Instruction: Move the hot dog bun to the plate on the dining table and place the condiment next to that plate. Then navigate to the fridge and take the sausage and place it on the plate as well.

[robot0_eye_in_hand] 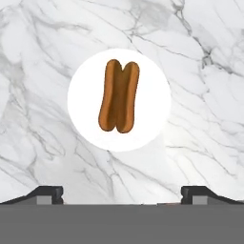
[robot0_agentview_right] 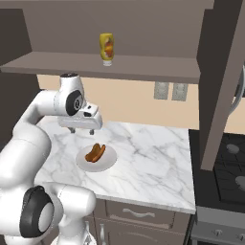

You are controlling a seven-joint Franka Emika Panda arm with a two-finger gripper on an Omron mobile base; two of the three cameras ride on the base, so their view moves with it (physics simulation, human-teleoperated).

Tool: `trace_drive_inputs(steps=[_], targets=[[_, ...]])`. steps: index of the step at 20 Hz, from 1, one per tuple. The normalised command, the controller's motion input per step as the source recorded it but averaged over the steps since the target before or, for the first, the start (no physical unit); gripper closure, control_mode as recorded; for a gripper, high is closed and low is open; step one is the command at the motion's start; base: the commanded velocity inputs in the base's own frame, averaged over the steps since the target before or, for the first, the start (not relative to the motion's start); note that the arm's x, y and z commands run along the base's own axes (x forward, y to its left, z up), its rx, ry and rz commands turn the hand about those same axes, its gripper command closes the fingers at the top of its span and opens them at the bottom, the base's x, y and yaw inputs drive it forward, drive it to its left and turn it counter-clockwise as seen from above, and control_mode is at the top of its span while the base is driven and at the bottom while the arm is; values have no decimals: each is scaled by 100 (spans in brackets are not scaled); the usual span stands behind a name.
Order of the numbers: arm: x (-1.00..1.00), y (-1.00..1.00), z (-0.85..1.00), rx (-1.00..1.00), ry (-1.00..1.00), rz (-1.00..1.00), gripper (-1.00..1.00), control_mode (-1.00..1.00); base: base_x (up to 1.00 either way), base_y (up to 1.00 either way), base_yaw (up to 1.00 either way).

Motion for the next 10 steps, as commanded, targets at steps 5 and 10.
trace_drive_inputs(steps=[5,10], targets=[[0,0,-65,-11,0,-3,-100,-100,0,0,0],[6,0,-53,-6,0,-1,-100,-100,0,0,0]])
